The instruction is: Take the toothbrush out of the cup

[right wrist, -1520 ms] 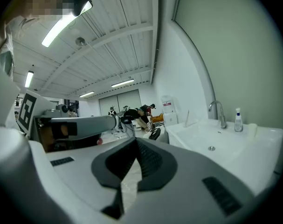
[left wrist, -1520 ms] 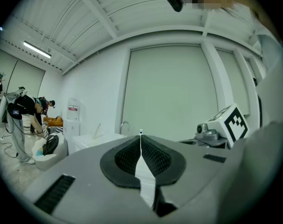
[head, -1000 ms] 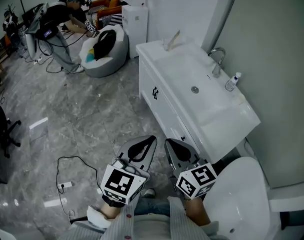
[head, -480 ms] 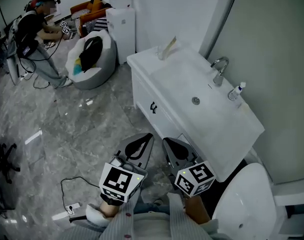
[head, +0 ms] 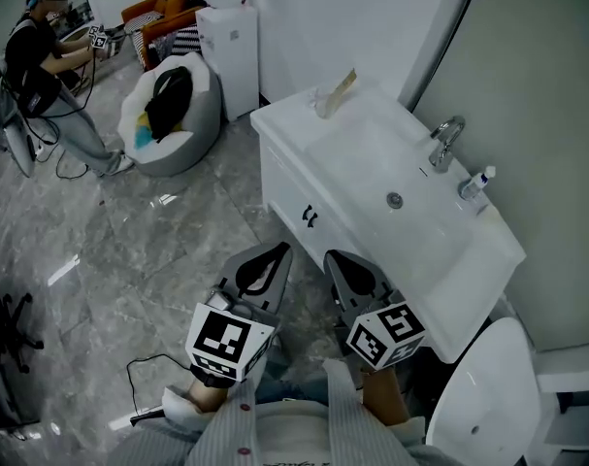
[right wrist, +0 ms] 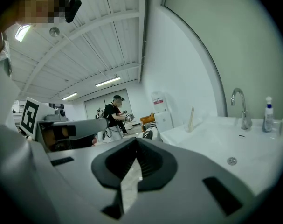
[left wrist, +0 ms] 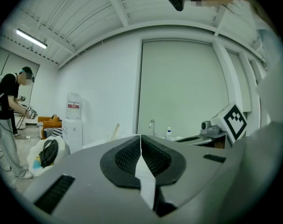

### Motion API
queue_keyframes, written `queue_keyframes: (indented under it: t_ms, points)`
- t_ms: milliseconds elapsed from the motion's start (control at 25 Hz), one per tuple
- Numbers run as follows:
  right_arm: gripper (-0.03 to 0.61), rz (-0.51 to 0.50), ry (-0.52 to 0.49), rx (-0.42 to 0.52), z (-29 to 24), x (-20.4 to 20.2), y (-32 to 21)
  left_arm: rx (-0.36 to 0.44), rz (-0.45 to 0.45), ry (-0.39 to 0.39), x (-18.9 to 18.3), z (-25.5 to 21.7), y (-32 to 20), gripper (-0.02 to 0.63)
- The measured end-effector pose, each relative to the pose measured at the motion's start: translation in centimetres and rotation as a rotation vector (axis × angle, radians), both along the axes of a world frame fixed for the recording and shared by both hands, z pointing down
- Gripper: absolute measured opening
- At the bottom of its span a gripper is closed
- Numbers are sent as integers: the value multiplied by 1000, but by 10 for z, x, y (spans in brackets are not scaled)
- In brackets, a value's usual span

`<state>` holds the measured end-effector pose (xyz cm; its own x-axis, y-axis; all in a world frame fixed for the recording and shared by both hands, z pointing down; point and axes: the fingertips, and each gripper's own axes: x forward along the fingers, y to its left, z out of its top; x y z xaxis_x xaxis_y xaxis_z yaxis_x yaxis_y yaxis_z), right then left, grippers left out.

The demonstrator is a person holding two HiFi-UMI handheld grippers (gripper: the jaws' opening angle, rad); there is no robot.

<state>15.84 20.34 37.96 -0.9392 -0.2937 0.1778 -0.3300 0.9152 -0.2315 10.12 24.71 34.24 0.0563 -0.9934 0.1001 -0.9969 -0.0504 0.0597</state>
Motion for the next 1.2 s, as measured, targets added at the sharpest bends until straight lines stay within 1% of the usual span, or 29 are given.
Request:
queue_keyframes:
  t_ms: [280, 480, 600, 760, 960, 1200]
  points:
    - [12, 20, 3, -6, 3, -31, -15, -6, -4, 0, -37, 3, -7, 18]
    - [12, 44, 9, -19, 9, -43, -39, -12, 0, 8, -54, 7, -26, 18]
    - [12, 48, 8, -21, 11, -56, -60, -17, 2, 7, -67, 11, -44, 18]
    - [12, 31, 2, -15, 13, -86, -96, -10, -13, 0, -94, 12, -77, 18]
    - [12, 10, 22, -19, 15, -122, -148, -14, -24, 7, -127, 12, -134, 18]
    - [12, 15, 31, -48, 15, -153, -215, -36, -3, 11, -153, 6, -205, 18]
